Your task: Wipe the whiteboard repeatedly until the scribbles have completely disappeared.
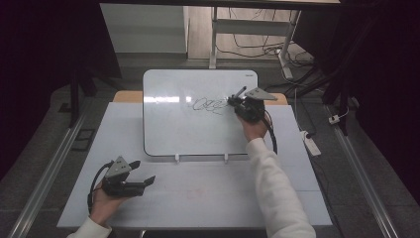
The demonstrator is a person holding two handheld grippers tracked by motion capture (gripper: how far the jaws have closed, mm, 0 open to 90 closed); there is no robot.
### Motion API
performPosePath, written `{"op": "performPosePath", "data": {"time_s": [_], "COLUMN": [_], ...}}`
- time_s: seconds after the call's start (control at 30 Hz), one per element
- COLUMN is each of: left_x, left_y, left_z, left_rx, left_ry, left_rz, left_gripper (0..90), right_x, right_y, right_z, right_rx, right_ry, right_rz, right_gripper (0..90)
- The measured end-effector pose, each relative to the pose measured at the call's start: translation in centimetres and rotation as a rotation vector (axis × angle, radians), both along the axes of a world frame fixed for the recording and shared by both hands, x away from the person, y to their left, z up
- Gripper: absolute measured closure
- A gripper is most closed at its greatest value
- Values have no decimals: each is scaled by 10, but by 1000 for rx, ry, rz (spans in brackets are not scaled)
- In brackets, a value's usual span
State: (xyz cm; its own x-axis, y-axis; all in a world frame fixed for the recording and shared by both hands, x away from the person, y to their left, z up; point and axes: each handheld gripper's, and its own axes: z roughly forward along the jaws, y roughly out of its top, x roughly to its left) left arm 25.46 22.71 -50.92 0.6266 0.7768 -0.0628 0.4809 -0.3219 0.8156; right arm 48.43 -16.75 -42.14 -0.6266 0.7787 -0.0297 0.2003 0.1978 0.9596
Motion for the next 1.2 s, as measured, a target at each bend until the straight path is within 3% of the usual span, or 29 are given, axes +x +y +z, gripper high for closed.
{"op": "performPosePath", "data": {"time_s": [0.07,0.1,0.17,0.2,0.23,0.3,0.33,0.37,0.4,0.43,0.5,0.53,0.57,0.63,0.67,0.7,0.77,0.8,0.83,0.9,0.97,1.03,1.07,1.1,1.13,1.17,1.2], "left_x": [0,0,0,1,1,1,1,1,0,0,0,1,2,2,2,1,0,0,1,2,2,0,0,0,0,1,2], "left_y": [0,0,0,1,1,0,0,0,0,0,1,1,1,0,0,0,0,0,1,1,1,0,0,0,1,1,1], "left_z": [0,0,0,0,0,-1,-1,0,0,0,0,0,-1,-1,-1,-1,0,0,0,-1,-1,0,0,0,0,0,-1], "left_rx": [3,2,-3,-4,-4,0,0,1,1,-1,-6,-6,-5,-1,2,2,-2,-4,-5,-3,2,0,-3,-6,-6,-6,-5], "left_ry": [-2,-4,-3,1,1,3,3,1,-2,-5,-6,-4,-1,3,2,-2,-7,-8,-7,-1,2,-6,-9,-10,-9,-7,-3], "left_rz": [-1,0,3,7,7,7,7,7,6,7,10,13,13,12,11,11,10,10,13,16,13,10,9,9,10,13,13], "left_gripper": [207,207,207,207,207,207,207,207,207,207,207,207,207,207,207,207,207,207,208,207,207,207,207,207,207,207,207], "right_x": [3,1,-6,-9,-9,-7,0,0,3,0,-6,-8,-6,2,2,9,8,1,-3,1,8,9,5,5,-7,-7,-10], "right_y": [-5,-2,6,9,9,4,-7,-7,-11,-6,6,9,8,-3,-3,-8,-4,12,19,17,4,3,9,9,25,25,26], "right_z": [1,-1,-9,-11,-11,-8,-2,-2,-1,-4,-12,-13,-10,-2,-2,1,0,-8,-9,-4,3,1,-3,-3,-13,-13,-13], "right_rx": [32,24,-5,-41,-41,-39,16,16,48,39,2,-37,-44,32,32,86,79,18,-33,-45,27,50,24,24,-48,-48,-84], "right_ry": [4,6,25,8,8,3,-3,-3,8,5,17,-1,-4,-1,-1,14,15,12,-1,-14,-19,-3,-3,-3,1,1,-16], "right_rz": [-13,-7,72,87,87,74,-9,-9,-17,-8,84,92,93,17,17,-13,-6,91,117,100,8,5,40,40,138,138,154], "right_gripper": [773,773,773,773,773,773,773,773,773,774,774,773,774,773,773,774,774,774,774,773,774,774,774,774,774,774,774]}}
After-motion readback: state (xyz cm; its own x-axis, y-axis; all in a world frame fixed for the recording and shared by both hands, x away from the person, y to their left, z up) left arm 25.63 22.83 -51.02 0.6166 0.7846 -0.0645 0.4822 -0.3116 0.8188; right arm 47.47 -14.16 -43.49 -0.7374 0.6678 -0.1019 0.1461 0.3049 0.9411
